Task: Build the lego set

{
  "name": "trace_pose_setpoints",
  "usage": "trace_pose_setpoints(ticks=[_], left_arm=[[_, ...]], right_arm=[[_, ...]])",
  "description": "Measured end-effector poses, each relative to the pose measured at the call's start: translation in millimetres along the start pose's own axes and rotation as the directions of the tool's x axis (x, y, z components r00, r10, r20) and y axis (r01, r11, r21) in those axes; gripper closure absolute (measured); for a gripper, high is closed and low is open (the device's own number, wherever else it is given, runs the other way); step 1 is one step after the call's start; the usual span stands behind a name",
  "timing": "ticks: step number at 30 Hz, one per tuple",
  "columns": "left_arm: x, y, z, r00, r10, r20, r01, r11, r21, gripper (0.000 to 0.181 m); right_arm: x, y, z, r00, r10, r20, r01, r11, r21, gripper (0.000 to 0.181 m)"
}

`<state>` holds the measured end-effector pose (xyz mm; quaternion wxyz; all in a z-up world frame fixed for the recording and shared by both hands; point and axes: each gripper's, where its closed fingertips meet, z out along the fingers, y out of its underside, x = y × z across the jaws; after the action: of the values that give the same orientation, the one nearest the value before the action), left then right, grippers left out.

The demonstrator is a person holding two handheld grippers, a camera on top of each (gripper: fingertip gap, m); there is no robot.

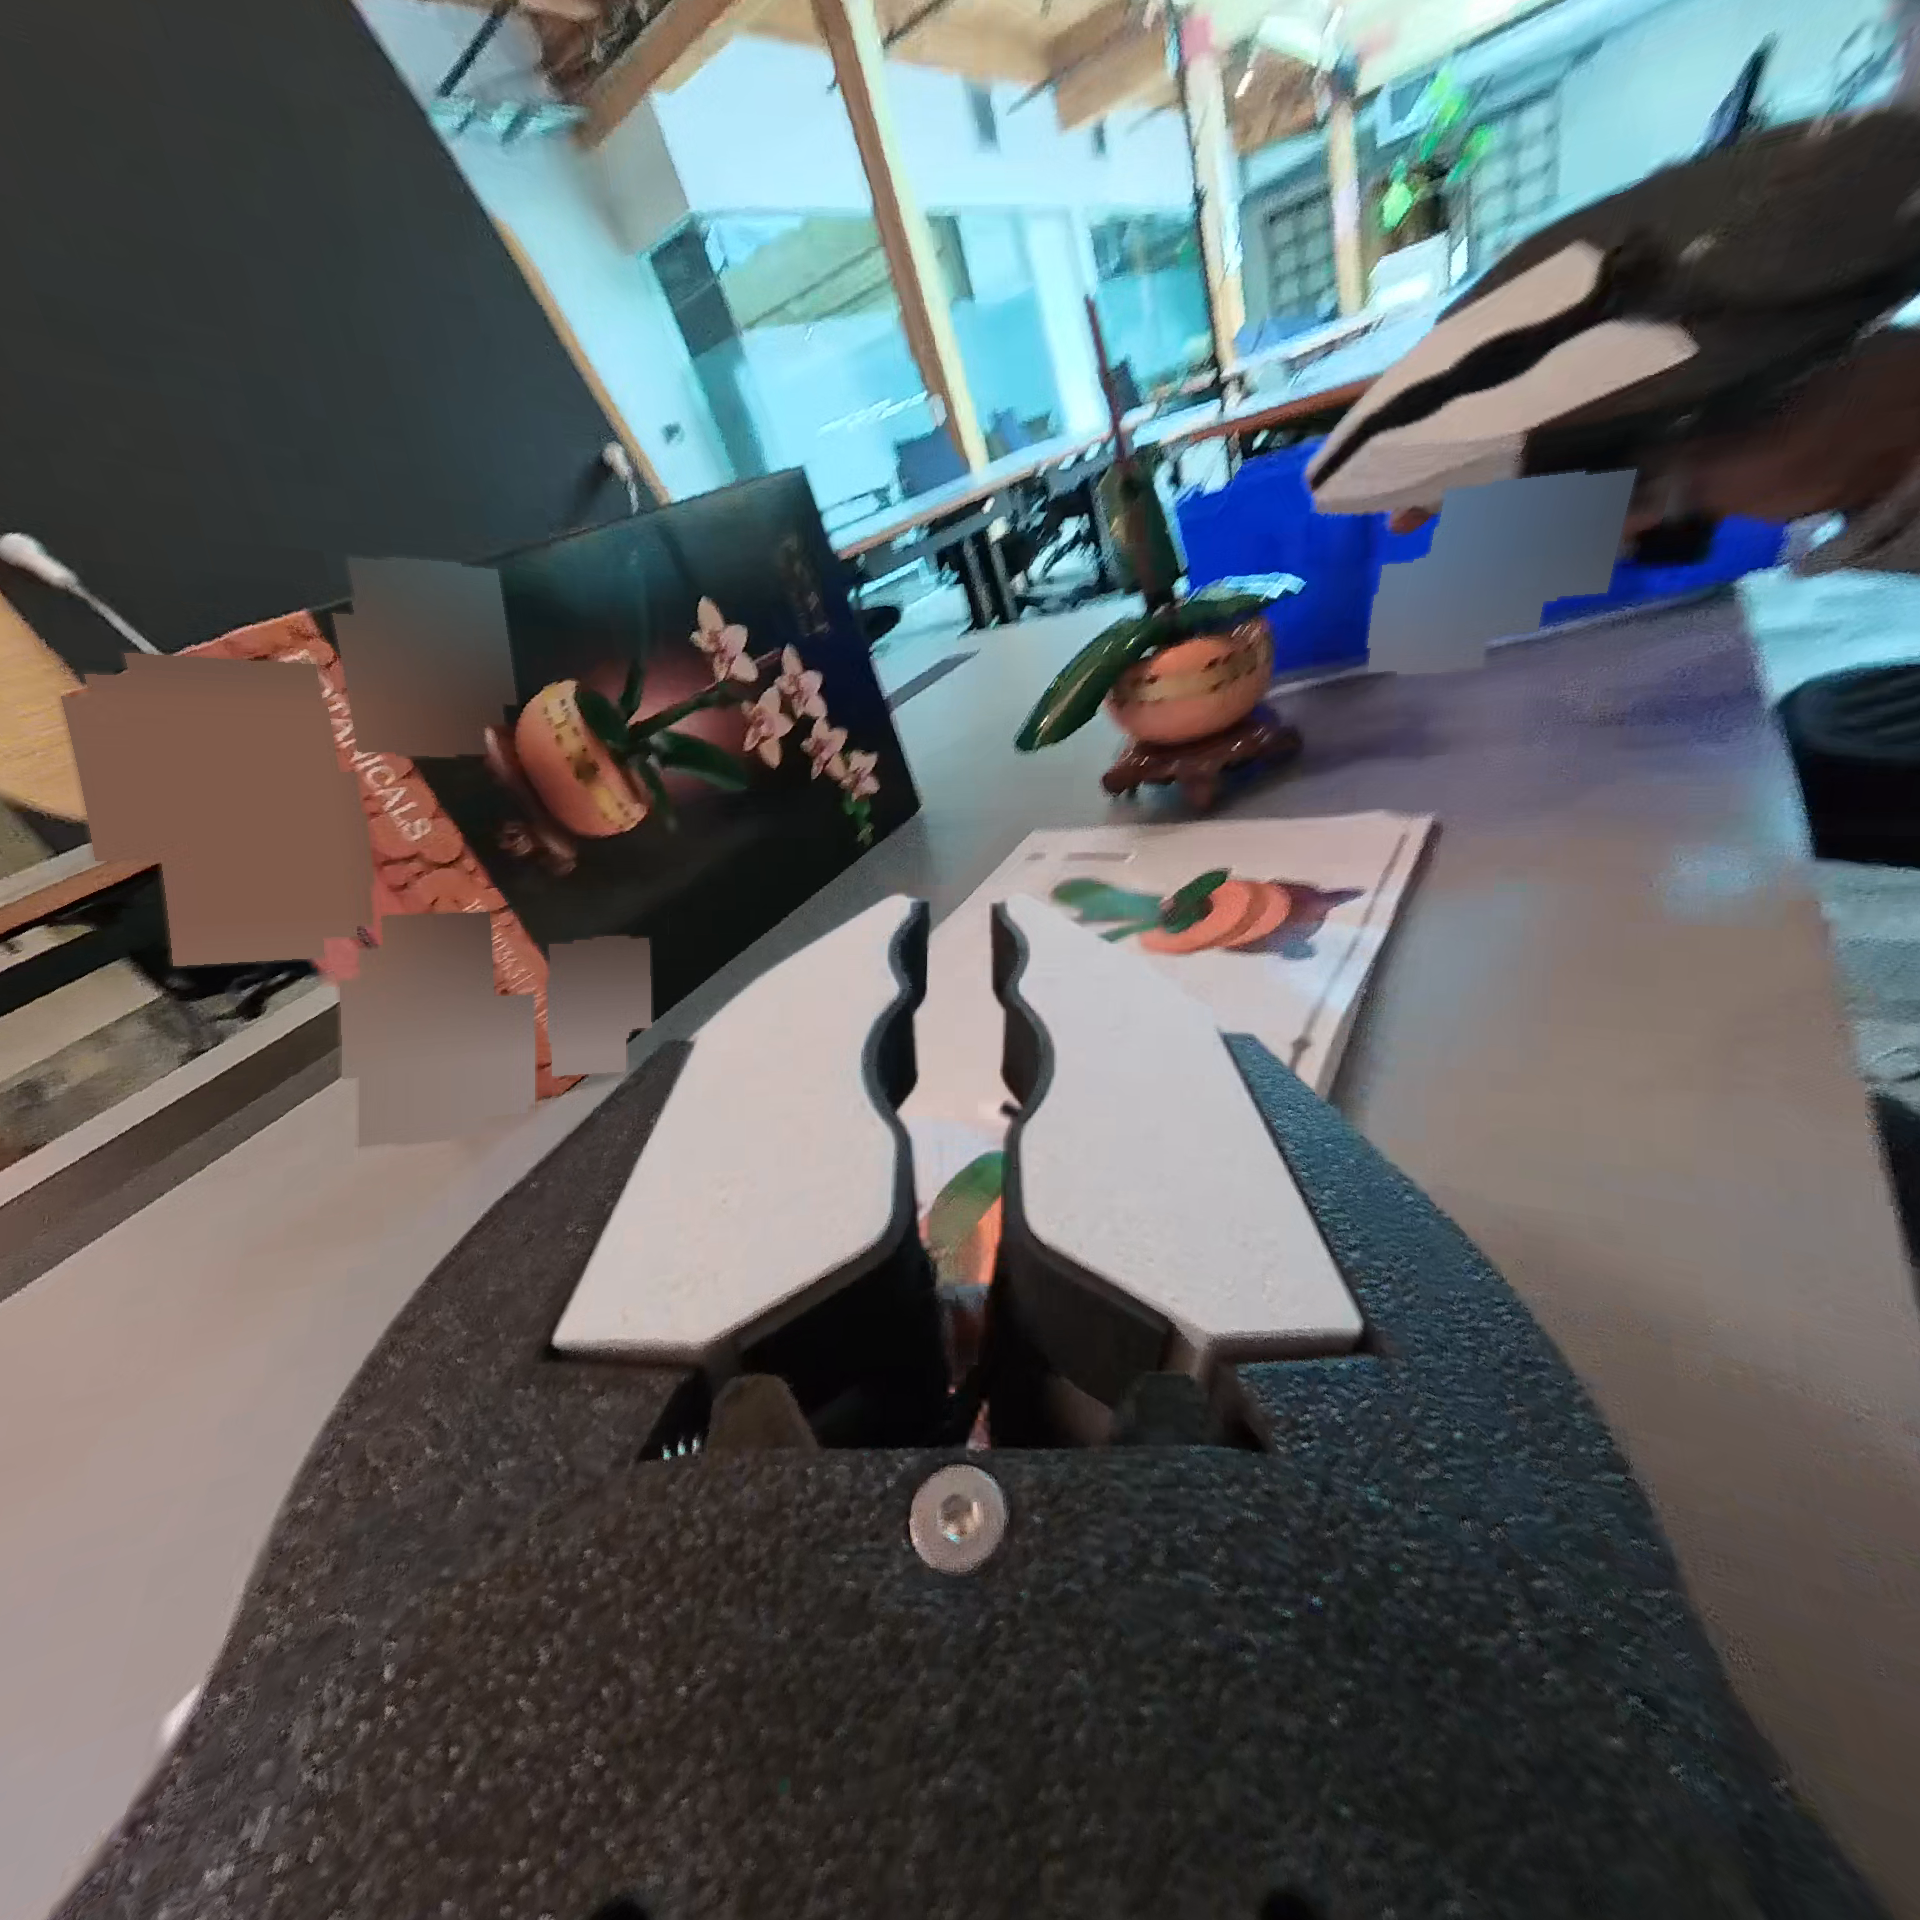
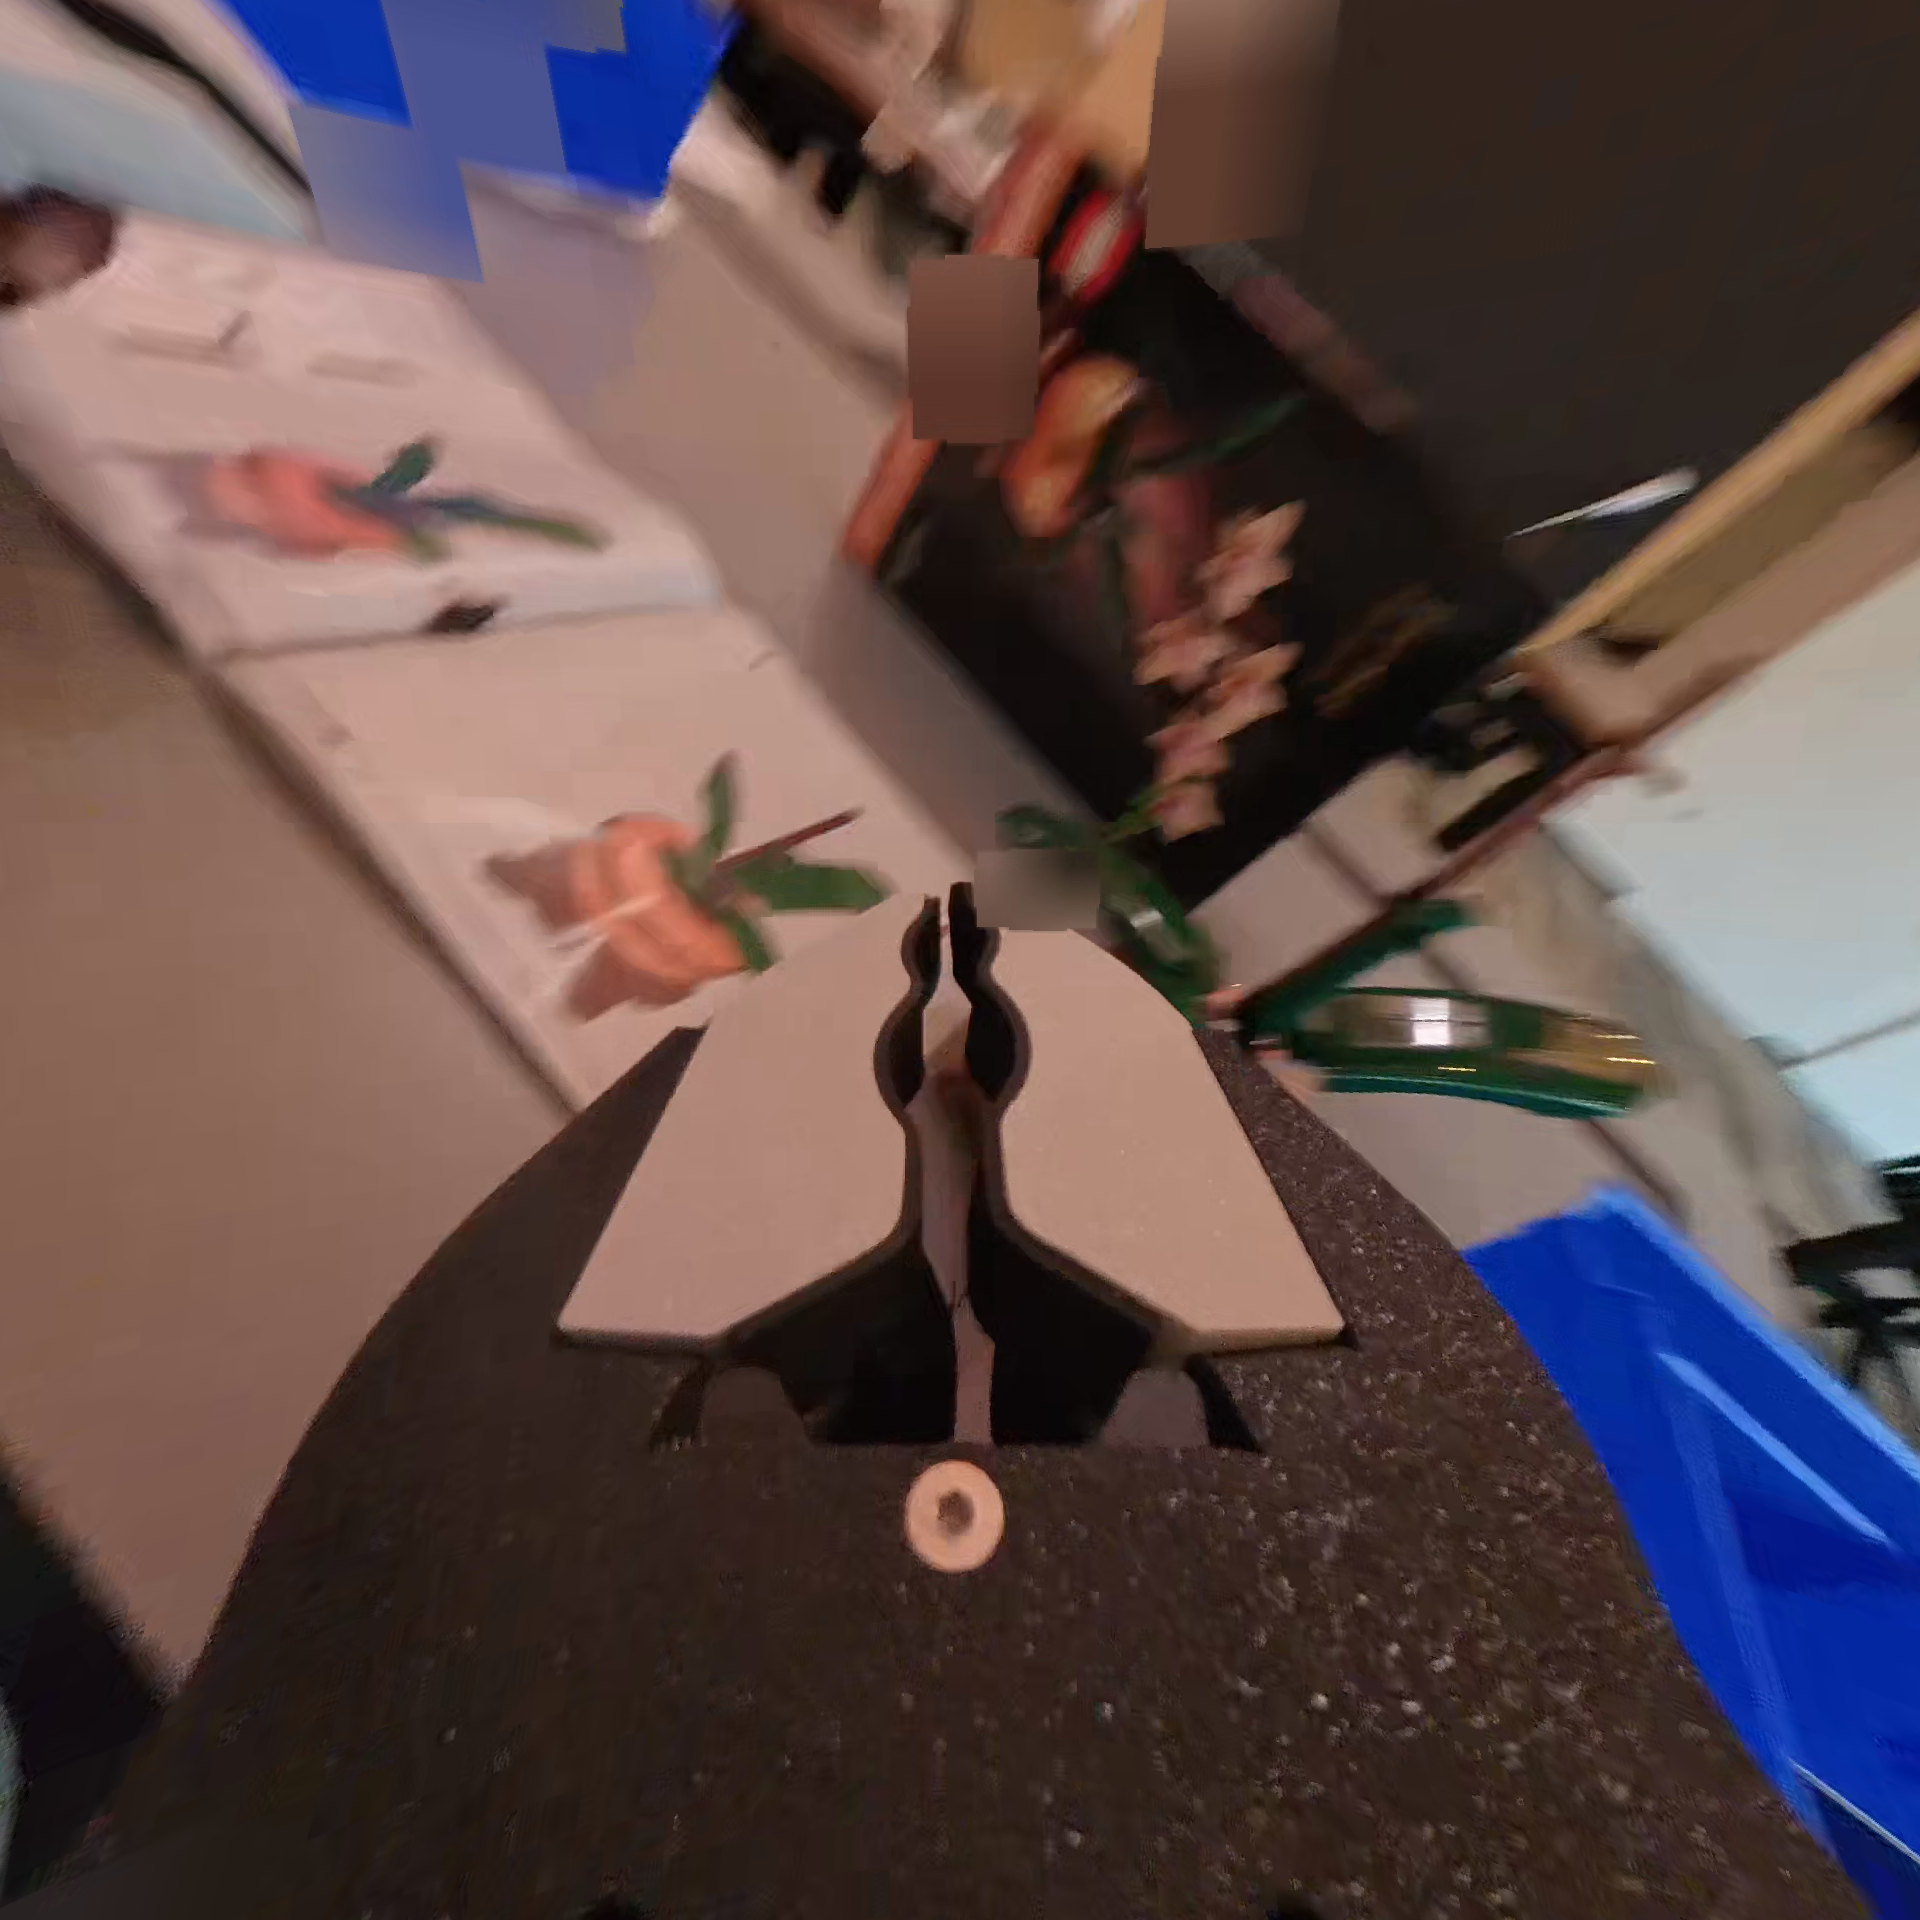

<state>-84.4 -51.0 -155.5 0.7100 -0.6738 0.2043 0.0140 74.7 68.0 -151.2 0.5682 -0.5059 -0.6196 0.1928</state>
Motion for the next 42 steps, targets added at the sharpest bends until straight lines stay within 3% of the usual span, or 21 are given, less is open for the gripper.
trace_pose_setpoints(ticks=[3, 6, 8, 11, 15, 22, 28, 29, 32, 35, 39, 42], left_arm=[[2, 19, 4, 0.998, 0.062, 0.009, -0.06, 0.986, -0.157, 0.181], [12, 48, 3, 0.977, 0.204, -0.07, -0.215, 0.894, -0.394, 0.181], [19, 65, -2, 0.948, 0.279, -0.154, -0.318, 0.802, -0.506, 0.181], [33, 86, -9, 0.943, 0.214, -0.255, -0.327, 0.74, -0.588, 0.181], [35, 90, -19, 0.953, 0.118, -0.28, -0.268, 0.76, -0.592, 0.181], [27, 92, -34, 0.965, 0.031, -0.261, -0.184, 0.79, -0.584, 0.181], [27, 93, -46, 0.962, -0.029, -0.273, -0.145, 0.79, -0.595, 0.181], [26, 93, -47, 0.962, -0.02, -0.274, -0.152, 0.792, -0.592, 0.181], [26, 90, -44, 0.962, 0.042, -0.271, -0.194, 0.803, -0.563, 0.18], [31, 83, -39, 0.957, 0.057, -0.284, -0.204, 0.828, -0.522, 0.18], [46, 64, -39, 0.94, 0.044, -0.337, -0.192, 0.887, -0.42, 0.179], [55, 47, -44, 0.923, 0.026, -0.384, -0.16, 0.933, -0.321, 0.179]], right_arm=[[-32, 30, 22, 0.992, -0.009, 0.129, 0.034, 0.981, -0.19, 0.179], [-45, 58, 35, 0.984, -0.048, 0.171, 0.105, 0.934, -0.341, 0.18], [-57, 70, 38, 0.972, -0.05, 0.228, 0.142, 0.902, -0.408, 0.18], [-64, 70, 41, 0.966, -0.092, 0.24, 0.187, 0.893, -0.411, 0.181], [-64, 70, 41, 0.965, -0.142, 0.221, 0.225, 0.882, -0.414, 0.181], [-80, 60, 43, 0.962, -0.051, 0.267, 0.157, 0.906, -0.392, 0.181], [-96, 55, 33, 0.906, 0.07, 0.417, 0.111, 0.913, -0.393, 0.181], [-93, 52, 34, 0.903, 0.089, 0.421, 0.095, 0.913, -0.396, 0.175], [-89, 10, 49, 0.89, 0.126, 0.438, -0.012, 0.967, -0.254, 0.165], [-116, -41, 68, 0.796, 0.141, 0.589, -0.103, 0.99, -0.097, 0.162], [-145, -33, 111, 0.724, 0.125, 0.679, 0.009, 0.982, -0.19, 0.145], [-159, -36, 126, 0.664, 0.117, 0.738, 0.039, 0.981, -0.19, 0.145]])
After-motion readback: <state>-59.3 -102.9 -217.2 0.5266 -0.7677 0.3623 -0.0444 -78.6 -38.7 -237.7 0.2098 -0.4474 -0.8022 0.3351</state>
